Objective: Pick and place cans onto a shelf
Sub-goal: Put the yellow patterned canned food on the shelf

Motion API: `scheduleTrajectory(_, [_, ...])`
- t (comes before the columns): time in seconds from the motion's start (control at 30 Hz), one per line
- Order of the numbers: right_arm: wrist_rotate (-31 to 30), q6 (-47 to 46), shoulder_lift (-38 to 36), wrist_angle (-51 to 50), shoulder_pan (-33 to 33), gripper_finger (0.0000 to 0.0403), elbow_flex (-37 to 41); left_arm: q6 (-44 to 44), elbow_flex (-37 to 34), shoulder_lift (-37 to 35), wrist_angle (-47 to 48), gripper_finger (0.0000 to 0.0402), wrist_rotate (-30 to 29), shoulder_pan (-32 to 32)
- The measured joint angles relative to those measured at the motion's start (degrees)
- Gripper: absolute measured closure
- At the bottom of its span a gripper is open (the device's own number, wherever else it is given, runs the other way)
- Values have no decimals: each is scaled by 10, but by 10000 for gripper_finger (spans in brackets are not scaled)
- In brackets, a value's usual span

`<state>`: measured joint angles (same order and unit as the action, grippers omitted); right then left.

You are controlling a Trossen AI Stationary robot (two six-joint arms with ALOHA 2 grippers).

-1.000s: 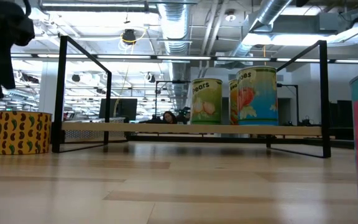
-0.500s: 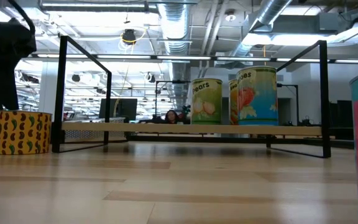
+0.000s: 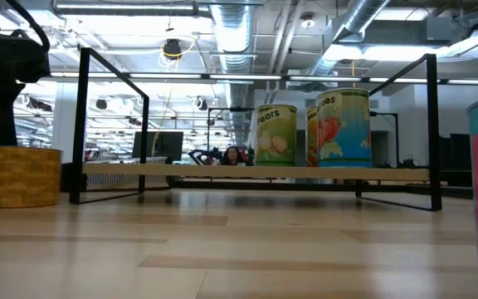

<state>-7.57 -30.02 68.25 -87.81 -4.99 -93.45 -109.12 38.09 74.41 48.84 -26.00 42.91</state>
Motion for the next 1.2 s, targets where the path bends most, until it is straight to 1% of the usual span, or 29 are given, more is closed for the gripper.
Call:
scheduleTrajectory(0.03, [0,0,0,0,0,344,0,0,0,-3,0,383,1,0])
scheduleTrajectory(0.13, [0,0,0,0,0,344,0,-9,-1,-13,3,396,7,0])
scheduleTrajectory(0.27, [0,0,0,0,0,344,0,-22,11,-37,30,399,21,0])
scheduleTrajectory(0.43, [0,1,0,0,0,344,0,-22,63,-77,116,401,58,0])
scheduleTrajectory(0.53, [0,4,0,0,0,344,0,11,104,-108,143,401,86,0])
scheduleTrajectory(0.67, [0,5,0,0,0,344,0,53,160,-139,142,401,127,0])
scheduleTrajectory(0.77, [-1,8,0,0,0,344,0,122,207,-147,127,401,143,0])
scheduleTrajectory(0.9, [-11,20,0,0,0,344,0,210,264,-147,90,401,127,-10])
scheduleTrajectory(1.0, [-18,20,0,0,0,344,0,266,289,-144,66,401,80,-35])
scheduleTrajectory(1.07, [-19,20,0,1,0,344,0,318,295,-144,38,401,46,-59])
scheduleTrajectory(1.2, [-19,20,0,3,0,344,0,456,297,-144,-30,401,-3,-127])
